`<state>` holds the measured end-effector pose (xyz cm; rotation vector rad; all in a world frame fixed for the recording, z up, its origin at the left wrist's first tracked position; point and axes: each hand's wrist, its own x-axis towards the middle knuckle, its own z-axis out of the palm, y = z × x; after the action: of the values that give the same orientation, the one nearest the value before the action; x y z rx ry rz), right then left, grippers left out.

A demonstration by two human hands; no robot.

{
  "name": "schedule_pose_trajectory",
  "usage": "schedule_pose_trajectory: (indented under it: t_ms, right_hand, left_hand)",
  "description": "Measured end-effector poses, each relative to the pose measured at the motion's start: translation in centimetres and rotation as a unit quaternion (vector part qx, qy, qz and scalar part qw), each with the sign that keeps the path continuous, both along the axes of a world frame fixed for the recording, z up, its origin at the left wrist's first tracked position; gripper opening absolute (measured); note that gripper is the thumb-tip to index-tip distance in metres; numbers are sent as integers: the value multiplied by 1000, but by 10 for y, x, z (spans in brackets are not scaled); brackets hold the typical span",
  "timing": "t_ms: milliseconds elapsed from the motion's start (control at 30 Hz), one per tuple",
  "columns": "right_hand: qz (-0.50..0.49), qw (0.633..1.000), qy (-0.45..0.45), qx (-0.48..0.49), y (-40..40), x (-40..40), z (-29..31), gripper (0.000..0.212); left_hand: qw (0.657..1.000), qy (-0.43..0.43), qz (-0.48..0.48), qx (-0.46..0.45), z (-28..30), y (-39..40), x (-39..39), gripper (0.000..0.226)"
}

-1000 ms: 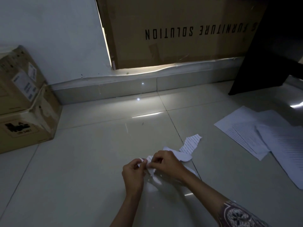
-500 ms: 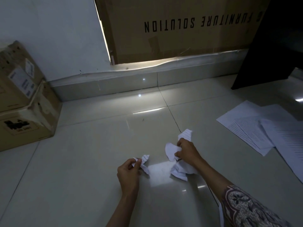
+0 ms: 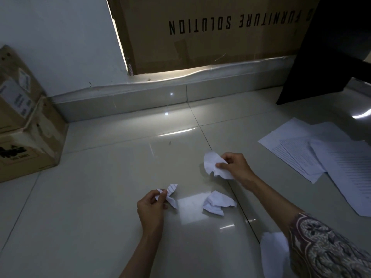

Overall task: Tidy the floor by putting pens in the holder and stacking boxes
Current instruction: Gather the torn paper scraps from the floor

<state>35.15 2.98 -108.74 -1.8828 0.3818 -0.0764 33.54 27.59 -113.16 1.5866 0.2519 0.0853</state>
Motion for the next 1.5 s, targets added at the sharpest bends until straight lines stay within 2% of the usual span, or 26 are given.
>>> schedule_pose_trajectory:
  t_ms: [167, 300, 467, 600, 767, 900, 1067, 1333, 1500]
  right_hand:
    - [-39, 997, -59, 16, -8, -23, 26, 8]
    - [-86, 991, -97, 30, -17, -57, 61, 8]
    - [-180, 967, -169, 56, -26, -121, 113, 14]
    - [-267, 932, -238, 67, -36, -182, 158, 14]
    - [-365, 875, -310, 74, -53, -263, 206, 14]
    - [-411, 846, -337, 55, -59, -328, 233, 14]
    - [-477, 803, -356, -7, -61, -414, 260, 16]
    - [-578, 723, -344, -158, -52, -537, 281, 15]
    - [-634, 676, -271, -258, -47, -596, 268, 14]
  left_hand:
    - [1000, -5, -1, -22, 23, -15, -3, 23]
    - [998, -41, -37, -24, 59, -39, -11, 6]
    - [991, -80, -106, -32, 119, -83, -36, 30]
    - [975, -119, -181, -44, 165, -123, -62, 15]
    - [948, -149, -271, -71, 219, -174, -103, 16]
    - [927, -160, -328, -89, 254, -211, -141, 20]
    - [862, -160, -466, -114, 284, -248, -215, 12]
    - [698, -179, -683, -124, 305, -289, -343, 15]
    - [642, -191, -736, -96, 289, -305, -405, 19]
